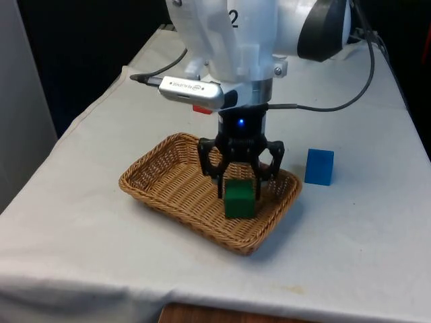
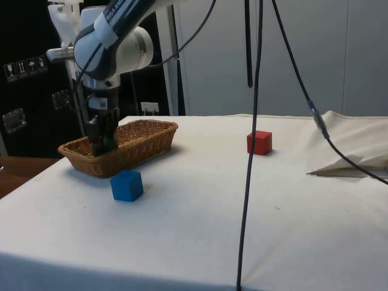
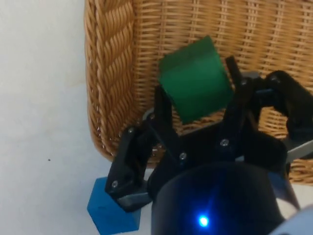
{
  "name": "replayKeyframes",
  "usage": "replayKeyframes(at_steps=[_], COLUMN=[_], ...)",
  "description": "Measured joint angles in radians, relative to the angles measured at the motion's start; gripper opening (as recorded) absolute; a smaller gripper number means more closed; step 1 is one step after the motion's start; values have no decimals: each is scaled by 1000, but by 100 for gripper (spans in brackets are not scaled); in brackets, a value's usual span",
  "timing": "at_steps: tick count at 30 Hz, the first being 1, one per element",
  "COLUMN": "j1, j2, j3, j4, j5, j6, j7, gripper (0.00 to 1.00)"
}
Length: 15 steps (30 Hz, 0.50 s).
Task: Pick up exactly two blocks and place them into the basket.
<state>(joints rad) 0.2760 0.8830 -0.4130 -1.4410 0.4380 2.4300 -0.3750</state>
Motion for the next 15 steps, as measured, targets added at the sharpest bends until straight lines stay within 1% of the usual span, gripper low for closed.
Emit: replayKeyframes(at_steps=[1,3,4,7,8,15], j1=[0,0,0,0,0,0], j2=[-1,-1,-1,-1,-1,-1], j3=[0,0,-1,-1,-1,-1], j4=[0,0,0,0,0,0], j5=[0,0,0,0,0,0], j6=[0,0,0,0,0,-1], j7=[0,0,0,0,-1,-1], gripper=[40,60,60,88,100,100])
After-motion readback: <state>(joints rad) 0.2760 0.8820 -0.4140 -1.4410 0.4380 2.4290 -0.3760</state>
